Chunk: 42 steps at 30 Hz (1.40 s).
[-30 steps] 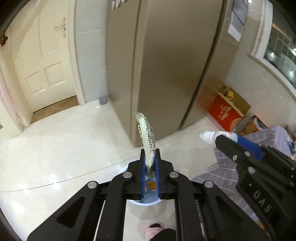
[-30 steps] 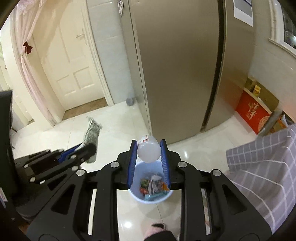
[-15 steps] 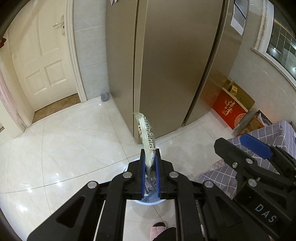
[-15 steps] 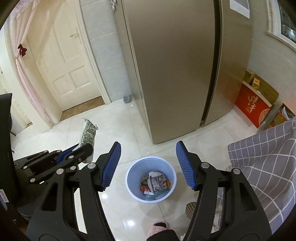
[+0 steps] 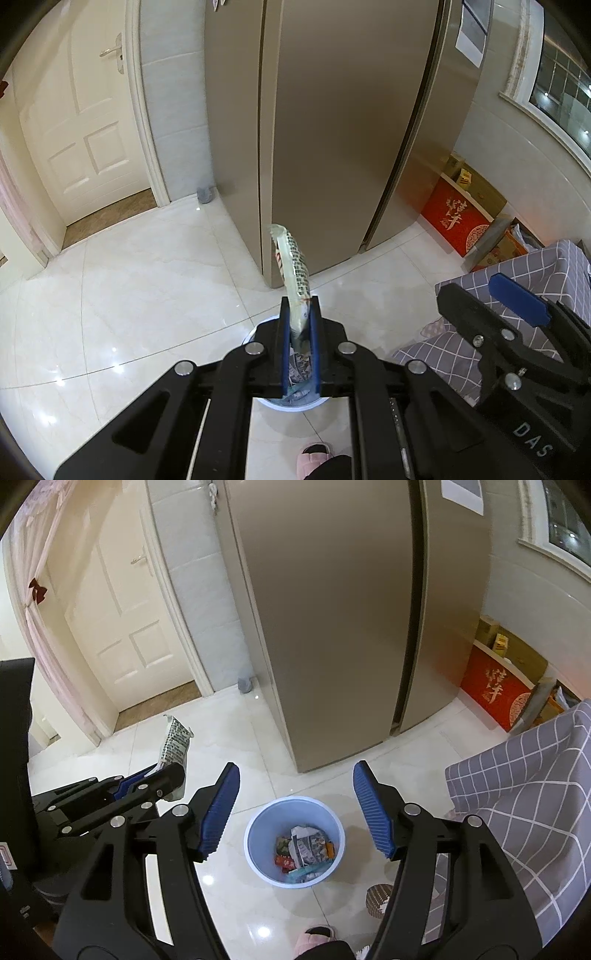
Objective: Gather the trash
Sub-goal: 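Open the right tool over the bin while the left tool releases the snack bar, then return both open tools to the table above the red wrapper and striped snack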
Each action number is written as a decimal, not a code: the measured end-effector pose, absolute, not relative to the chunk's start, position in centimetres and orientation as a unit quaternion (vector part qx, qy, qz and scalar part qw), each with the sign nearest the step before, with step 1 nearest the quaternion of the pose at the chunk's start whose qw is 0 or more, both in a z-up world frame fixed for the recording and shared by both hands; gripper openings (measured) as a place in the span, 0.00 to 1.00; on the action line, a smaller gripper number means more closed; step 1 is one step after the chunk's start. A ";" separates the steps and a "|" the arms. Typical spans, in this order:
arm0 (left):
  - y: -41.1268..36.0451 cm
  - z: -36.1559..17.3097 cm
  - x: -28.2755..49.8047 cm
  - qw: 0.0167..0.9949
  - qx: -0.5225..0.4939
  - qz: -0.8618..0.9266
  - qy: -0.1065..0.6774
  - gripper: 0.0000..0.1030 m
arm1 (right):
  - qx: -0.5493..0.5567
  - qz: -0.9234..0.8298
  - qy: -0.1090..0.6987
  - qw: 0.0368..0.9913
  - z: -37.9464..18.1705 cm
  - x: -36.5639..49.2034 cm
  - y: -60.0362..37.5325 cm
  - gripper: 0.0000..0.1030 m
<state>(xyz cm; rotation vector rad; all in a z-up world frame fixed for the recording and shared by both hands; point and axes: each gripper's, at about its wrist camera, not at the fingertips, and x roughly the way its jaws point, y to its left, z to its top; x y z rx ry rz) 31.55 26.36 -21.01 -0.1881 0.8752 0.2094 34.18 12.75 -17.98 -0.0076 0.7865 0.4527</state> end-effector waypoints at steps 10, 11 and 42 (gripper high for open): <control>25.7 -21.1 32.6 0.894 -0.100 0.093 0.427 0.21 | 0.010 0.207 0.375 0.904 -18.1 34.5 11.4 0.63; 25.7 -21.2 32.7 0.892 -0.099 0.103 0.429 0.41 | 0.013 0.206 0.374 0.904 -18.1 34.5 11.2 0.63; 12.8 -14.2 29.3 0.919 -0.046 0.061 0.386 0.64 | 0.052 0.132 0.324 0.935 -12.0 29.6 -2.7 0.66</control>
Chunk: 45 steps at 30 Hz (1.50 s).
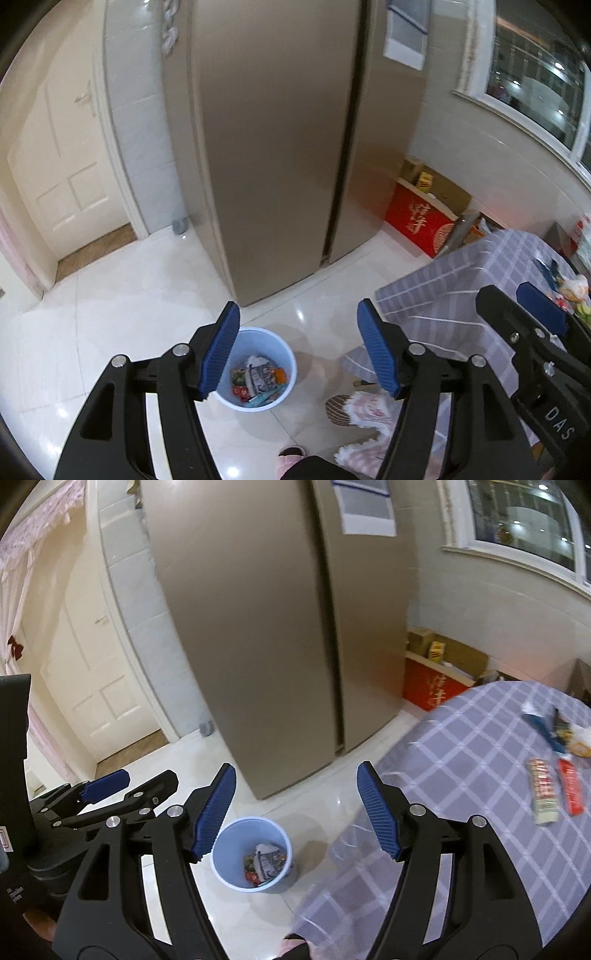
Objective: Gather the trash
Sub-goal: 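Return both open tools to the table above the red wrapper and striped snack, then grasp the red-white striped snack with the left tool while the right tool grasps the red wrapper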
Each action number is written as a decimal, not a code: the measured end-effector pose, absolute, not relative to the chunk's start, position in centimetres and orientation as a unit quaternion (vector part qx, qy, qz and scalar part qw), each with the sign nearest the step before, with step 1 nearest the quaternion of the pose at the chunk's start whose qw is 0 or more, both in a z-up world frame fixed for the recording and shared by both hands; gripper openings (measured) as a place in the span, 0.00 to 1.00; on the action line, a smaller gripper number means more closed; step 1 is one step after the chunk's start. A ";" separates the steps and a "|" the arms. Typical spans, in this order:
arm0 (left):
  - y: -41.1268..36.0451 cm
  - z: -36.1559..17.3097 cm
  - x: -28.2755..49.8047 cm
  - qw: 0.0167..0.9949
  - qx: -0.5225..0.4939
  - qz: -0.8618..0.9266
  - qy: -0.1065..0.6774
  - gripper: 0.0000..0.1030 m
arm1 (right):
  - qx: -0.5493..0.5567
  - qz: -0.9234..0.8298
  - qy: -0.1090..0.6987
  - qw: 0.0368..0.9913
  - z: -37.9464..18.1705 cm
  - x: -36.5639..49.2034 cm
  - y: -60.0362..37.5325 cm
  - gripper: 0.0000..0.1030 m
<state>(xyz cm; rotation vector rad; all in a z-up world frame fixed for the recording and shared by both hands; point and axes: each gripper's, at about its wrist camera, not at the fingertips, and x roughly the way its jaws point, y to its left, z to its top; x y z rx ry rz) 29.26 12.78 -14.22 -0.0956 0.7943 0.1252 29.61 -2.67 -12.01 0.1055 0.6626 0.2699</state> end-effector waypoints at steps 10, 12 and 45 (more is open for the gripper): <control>0.5 -12.5 27.7 0.928 0.010 -0.008 0.373 0.70 | 0.075 0.062 0.312 0.945 -11.0 26.2 -13.7 0.69; -1.8 -12.5 27.6 0.928 0.017 -0.021 0.372 0.71 | 0.082 0.044 0.312 0.946 -11.1 25.6 -16.1 0.69; -20.8 -19.3 34.7 0.890 0.079 -0.148 0.424 0.07 | 0.122 -0.065 0.398 0.907 -17.1 28.3 -33.1 0.70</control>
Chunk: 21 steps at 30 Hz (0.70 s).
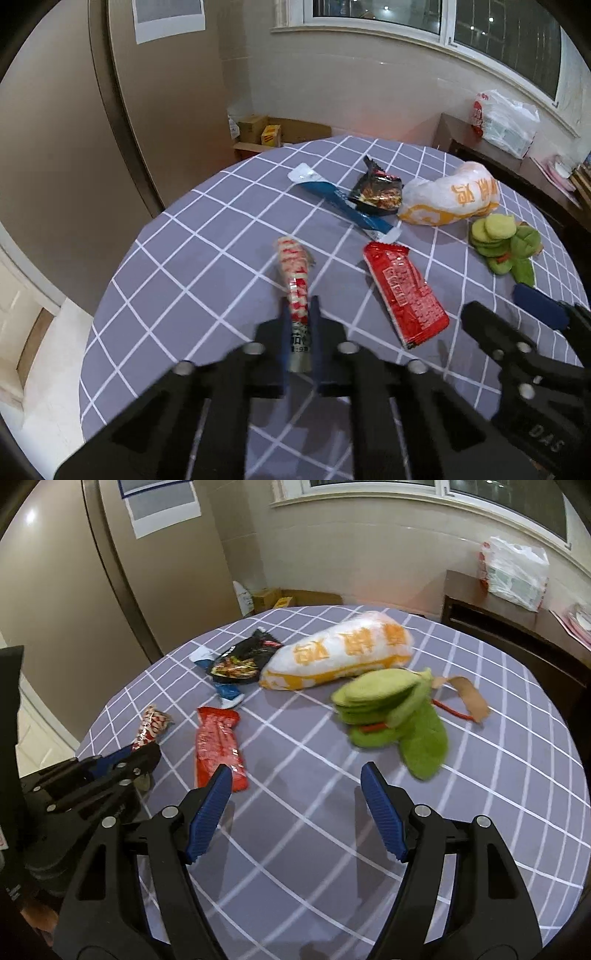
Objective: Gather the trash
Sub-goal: 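Grasp the red-white striped snack with the left tool while the right tool grasps the red wrapper, then carry the striped snack and red wrapper to the blue bin with both tools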
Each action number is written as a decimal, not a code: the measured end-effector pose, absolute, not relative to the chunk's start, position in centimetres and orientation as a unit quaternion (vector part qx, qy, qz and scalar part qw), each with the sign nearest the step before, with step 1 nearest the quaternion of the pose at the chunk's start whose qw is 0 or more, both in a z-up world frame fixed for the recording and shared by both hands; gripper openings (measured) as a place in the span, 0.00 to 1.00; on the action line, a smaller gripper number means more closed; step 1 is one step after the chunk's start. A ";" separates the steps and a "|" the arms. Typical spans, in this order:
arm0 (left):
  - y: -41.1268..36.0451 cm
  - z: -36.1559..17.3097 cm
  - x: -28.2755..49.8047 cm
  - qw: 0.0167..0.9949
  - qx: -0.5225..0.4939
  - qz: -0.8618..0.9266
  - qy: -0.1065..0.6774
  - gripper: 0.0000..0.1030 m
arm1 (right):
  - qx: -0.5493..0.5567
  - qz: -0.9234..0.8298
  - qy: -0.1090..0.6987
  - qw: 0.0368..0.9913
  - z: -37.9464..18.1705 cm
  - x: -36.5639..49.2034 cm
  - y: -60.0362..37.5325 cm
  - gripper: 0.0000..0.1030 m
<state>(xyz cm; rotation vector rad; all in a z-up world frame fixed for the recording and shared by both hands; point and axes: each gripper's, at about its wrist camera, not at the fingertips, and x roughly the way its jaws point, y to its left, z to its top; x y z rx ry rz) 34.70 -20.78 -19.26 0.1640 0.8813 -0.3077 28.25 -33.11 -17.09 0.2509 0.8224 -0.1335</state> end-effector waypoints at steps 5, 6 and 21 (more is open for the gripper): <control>-17.8 -18.7 35.1 0.898 0.063 -0.131 0.416 0.07 | 0.112 -0.044 0.406 0.906 -17.2 29.8 -31.3 0.70; -17.2 -18.6 35.2 0.900 0.063 -0.127 0.412 0.07 | 0.108 -0.042 0.407 0.906 -17.2 30.1 -30.7 0.70; -12.4 -18.2 34.8 0.903 0.031 -0.128 0.408 0.07 | 0.029 -0.047 0.434 0.899 -17.4 32.3 -26.0 0.25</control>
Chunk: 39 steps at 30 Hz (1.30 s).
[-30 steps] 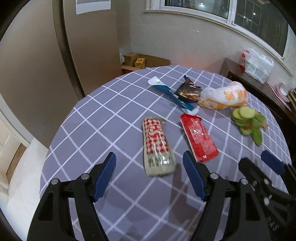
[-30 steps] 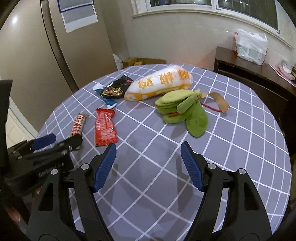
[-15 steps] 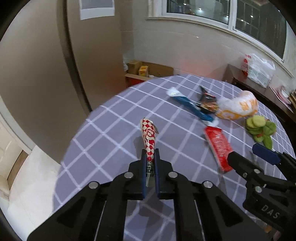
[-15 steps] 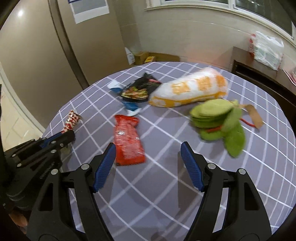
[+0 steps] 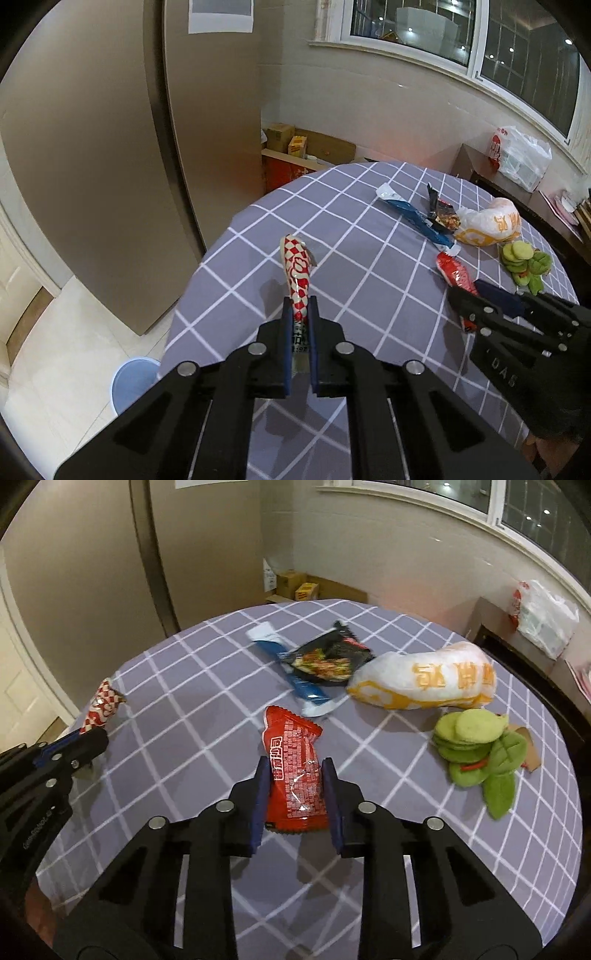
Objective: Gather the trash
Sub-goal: 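Carry the striped snack and red wrapper to the blue bin with both tools, then open the left tool over the bin while the right tool releases the red wrapper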
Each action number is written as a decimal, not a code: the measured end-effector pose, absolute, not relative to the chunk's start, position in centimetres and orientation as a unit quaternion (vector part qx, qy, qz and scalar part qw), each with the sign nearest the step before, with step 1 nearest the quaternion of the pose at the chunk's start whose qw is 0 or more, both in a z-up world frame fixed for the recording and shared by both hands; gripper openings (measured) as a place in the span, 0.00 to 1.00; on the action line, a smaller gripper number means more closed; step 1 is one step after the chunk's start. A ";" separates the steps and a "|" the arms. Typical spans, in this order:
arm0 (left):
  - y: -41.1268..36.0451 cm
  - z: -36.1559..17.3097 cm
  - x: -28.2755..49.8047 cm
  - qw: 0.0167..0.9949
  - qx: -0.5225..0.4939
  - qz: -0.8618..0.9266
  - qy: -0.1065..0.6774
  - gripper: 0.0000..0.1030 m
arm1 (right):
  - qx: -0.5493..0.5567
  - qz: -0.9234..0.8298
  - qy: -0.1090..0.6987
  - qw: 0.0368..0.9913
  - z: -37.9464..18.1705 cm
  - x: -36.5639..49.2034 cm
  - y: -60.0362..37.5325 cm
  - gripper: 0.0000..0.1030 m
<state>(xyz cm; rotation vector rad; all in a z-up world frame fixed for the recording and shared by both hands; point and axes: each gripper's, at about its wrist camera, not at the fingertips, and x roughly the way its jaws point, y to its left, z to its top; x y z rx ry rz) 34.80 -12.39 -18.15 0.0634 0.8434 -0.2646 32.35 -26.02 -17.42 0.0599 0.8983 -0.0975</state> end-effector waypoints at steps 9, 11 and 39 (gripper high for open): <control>-6.7 -16.9 33.3 0.911 0.001 -0.106 0.398 0.07 | 0.023 0.022 0.408 0.912 -14.8 31.0 -18.5 0.25; -4.4 -16.6 32.9 0.914 -0.008 -0.095 0.394 0.07 | 0.019 0.038 0.402 0.915 -14.2 30.8 -16.3 0.24; 22.8 -21.1 31.0 0.893 -0.125 0.068 0.428 0.07 | -0.015 0.223 0.406 0.886 -17.6 33.1 9.9 0.24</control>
